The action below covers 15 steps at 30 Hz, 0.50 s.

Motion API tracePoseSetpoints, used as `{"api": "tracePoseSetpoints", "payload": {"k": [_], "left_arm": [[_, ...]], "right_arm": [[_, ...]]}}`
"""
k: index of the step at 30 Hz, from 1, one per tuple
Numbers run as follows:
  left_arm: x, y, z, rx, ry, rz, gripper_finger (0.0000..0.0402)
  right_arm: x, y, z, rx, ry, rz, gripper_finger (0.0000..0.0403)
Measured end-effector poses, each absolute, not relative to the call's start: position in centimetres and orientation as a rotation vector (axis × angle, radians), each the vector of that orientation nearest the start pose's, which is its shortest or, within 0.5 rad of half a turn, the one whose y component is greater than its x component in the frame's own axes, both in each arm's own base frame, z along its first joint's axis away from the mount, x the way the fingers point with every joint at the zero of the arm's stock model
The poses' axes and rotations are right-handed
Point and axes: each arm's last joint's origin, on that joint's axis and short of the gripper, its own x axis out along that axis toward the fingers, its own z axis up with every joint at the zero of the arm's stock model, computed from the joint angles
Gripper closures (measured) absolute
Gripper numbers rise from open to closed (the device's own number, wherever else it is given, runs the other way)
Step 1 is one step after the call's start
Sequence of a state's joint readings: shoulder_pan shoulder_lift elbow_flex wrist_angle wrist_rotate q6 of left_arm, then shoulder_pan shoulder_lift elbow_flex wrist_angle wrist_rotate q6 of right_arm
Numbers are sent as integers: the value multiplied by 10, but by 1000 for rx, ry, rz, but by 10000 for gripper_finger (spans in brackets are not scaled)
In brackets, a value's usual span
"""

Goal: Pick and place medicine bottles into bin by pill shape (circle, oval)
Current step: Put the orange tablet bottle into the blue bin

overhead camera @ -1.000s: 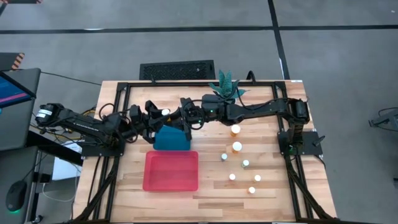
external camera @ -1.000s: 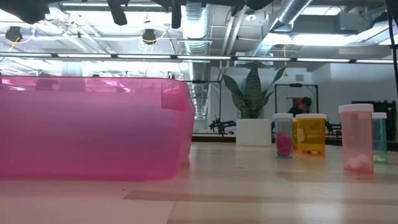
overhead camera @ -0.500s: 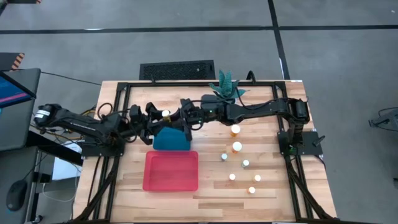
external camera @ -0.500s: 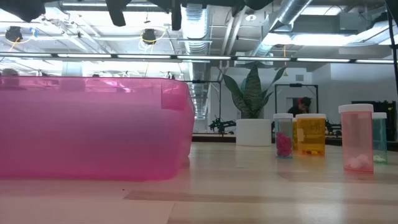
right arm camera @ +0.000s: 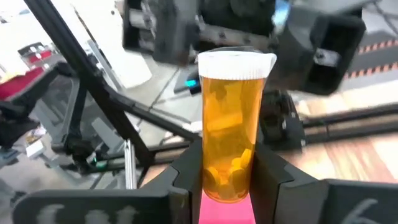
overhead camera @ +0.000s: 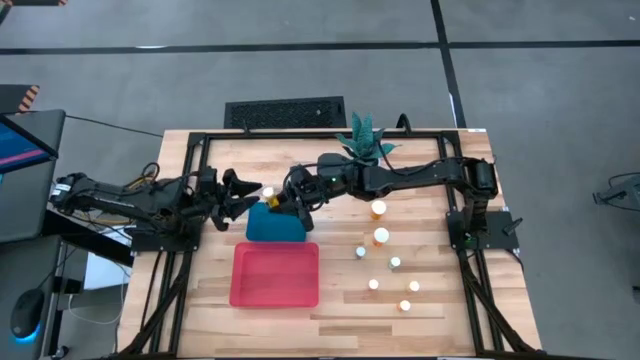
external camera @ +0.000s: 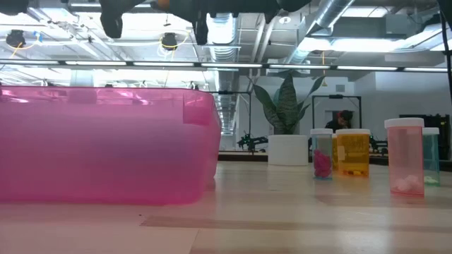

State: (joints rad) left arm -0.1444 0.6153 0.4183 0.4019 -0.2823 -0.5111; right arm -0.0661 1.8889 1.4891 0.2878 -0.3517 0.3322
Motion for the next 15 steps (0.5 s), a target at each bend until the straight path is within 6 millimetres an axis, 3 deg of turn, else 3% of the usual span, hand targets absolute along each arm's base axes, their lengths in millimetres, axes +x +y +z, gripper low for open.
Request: {"api": "tracePoseSetpoints", "payload": {"k": [6,15], "left_arm": [[152,-16,288,-598,-47,39,140],[168,-15,316,-531,219,102,123]], "right_arm": [[444,-15,295,376,260,305,295],[443,1,290,384,315,357,295]]}}
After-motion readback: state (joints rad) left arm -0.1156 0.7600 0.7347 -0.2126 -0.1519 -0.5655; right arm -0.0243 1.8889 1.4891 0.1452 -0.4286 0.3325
